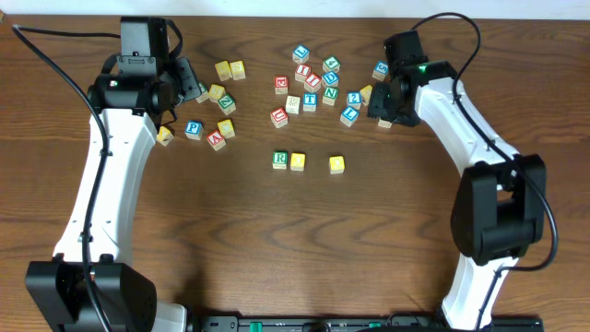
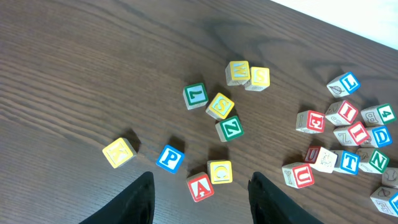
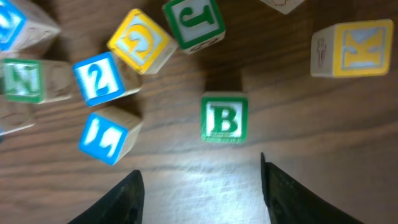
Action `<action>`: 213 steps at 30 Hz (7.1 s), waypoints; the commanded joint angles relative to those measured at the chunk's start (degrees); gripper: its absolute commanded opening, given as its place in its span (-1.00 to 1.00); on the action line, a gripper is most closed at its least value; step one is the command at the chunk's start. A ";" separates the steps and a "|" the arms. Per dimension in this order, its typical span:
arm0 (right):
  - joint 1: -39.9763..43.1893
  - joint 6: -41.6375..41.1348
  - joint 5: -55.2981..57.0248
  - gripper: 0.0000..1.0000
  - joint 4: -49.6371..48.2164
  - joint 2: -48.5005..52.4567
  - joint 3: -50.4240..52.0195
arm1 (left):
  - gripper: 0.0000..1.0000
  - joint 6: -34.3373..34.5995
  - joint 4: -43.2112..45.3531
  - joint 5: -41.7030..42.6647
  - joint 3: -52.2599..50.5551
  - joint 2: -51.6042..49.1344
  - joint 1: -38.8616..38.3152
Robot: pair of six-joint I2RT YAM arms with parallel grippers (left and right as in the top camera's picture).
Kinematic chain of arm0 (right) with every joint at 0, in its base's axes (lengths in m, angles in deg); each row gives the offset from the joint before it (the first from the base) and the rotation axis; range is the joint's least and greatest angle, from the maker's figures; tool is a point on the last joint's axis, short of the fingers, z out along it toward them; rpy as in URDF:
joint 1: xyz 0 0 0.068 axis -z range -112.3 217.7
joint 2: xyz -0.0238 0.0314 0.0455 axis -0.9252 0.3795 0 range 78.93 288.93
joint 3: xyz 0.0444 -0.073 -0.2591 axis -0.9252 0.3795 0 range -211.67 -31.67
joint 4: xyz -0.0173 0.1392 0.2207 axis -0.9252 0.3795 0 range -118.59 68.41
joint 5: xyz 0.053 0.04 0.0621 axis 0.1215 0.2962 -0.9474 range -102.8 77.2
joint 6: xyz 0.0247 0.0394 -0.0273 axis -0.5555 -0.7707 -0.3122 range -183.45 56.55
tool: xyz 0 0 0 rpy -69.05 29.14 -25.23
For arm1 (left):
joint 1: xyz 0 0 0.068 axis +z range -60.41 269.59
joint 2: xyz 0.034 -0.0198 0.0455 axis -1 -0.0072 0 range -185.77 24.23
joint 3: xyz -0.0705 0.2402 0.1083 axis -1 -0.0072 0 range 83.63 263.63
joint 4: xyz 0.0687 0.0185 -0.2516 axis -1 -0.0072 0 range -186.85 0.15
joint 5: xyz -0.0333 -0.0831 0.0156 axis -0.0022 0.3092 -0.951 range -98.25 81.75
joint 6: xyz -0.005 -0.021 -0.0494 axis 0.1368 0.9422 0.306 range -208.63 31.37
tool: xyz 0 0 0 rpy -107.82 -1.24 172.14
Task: Spell out ROBOT
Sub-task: 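Move the right gripper to the pile and grasp the green B block, then place the green B block between the two yellow O blocks, then open the right gripper and lift it back toward the pile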
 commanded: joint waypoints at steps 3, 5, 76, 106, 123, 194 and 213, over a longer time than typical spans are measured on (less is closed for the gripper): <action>1.49 2.51 1.55 0.15 -3.23 2.51 -0.04 | -0.03 -0.33 0.04 -0.52 -0.02 -0.87 0.15; 1.75 2.51 1.55 0.16 -4.42 3.08 -0.04 | -0.03 -0.33 0.07 -0.52 -0.02 -0.87 0.15; -18.93 -2.19 0.63 -0.63 -0.96 -4.00 2.12 | -0.04 0.11 3.63 -0.52 -0.33 -0.87 0.15; -23.82 -11.06 2.60 -0.48 -6.25 0.52 9.99 | -0.04 2.25 2.97 -0.09 -1.44 -0.87 0.09; -23.56 -10.51 2.80 -0.21 -8.00 0.66 9.53 | -0.03 2.23 1.92 -0.11 -1.44 -0.87 0.11; -21.73 -2.54 -1.31 -0.98 0.42 0.68 8.63 | -0.03 2.23 1.46 -0.09 -1.44 -0.87 0.09; -19.85 5.68 -2.58 -0.98 -1.07 -0.26 2.10 | -0.03 2.25 1.49 -0.09 -1.44 -0.87 0.09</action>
